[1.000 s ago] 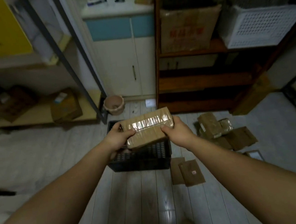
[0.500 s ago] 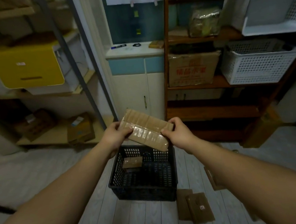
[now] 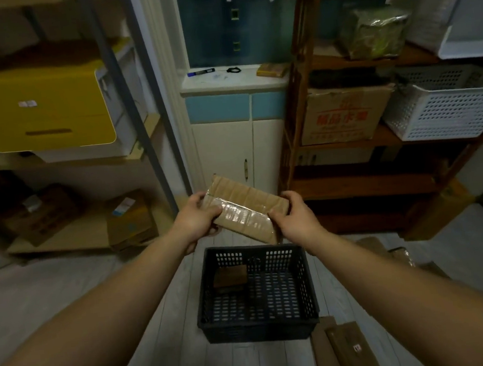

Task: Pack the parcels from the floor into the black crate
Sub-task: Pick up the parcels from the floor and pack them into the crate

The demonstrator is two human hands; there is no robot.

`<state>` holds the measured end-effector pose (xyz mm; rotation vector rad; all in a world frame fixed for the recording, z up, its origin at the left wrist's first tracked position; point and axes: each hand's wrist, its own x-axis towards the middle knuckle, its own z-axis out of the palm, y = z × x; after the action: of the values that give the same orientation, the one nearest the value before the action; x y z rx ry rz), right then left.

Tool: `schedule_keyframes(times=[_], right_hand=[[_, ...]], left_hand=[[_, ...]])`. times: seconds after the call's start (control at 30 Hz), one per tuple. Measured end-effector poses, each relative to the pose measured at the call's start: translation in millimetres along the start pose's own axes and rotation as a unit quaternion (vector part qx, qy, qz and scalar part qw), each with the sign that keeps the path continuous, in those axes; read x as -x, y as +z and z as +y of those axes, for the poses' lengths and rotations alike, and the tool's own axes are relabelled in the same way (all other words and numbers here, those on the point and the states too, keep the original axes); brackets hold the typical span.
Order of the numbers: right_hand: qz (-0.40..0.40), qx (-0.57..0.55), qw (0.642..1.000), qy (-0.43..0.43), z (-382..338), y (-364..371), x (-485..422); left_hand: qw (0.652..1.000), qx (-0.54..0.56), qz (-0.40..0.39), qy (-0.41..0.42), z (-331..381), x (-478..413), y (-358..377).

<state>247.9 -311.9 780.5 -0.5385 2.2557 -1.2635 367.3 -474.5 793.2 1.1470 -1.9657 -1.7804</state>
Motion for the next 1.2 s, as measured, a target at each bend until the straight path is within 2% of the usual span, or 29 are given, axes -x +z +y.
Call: schedule_keyframes(times=[0.07, 0.13, 0.27, 0.53, 0.7, 0.87, 1.07, 1.2], right_hand=[[0.043, -0.015, 0.998, 0.036, -2, 13, -9], [0.053, -0.028, 0.996, 0.058, -2, 19, -15], [0.015, -0.023, 0.999, 0.044, 3, 19, -36], [-0.08, 0.001, 0.995, 0.053, 36, 14, -111], [-0.078, 0.007, 0.996, 0.041, 74, 19, -159], [-0.102, -0.022, 0.991, 0.082, 107, 34, -178], [-0.077, -0.008, 0.989, 0.126, 158, 79, -198], [-0.054, 0.008, 0.988, 0.147, 231, 118, -230]], left_hand=[[1.0, -0.024, -0.009, -0.007, -5, -17, -11], [0.997, -0.067, -0.024, -0.004, -10, -31, -15], [0.994, -0.096, -0.043, 0.001, -16, -59, -10], [0.991, -0.09, -0.04, -0.09, -34, -110, 20], [0.984, -0.12, -0.034, -0.129, -56, -150, 48], [0.973, -0.155, -0.064, -0.159, -92, -178, 56], [0.952, -0.247, -0.147, -0.108, -150, -223, 54], [0.948, -0.248, -0.179, -0.085, -217, -256, 74]])
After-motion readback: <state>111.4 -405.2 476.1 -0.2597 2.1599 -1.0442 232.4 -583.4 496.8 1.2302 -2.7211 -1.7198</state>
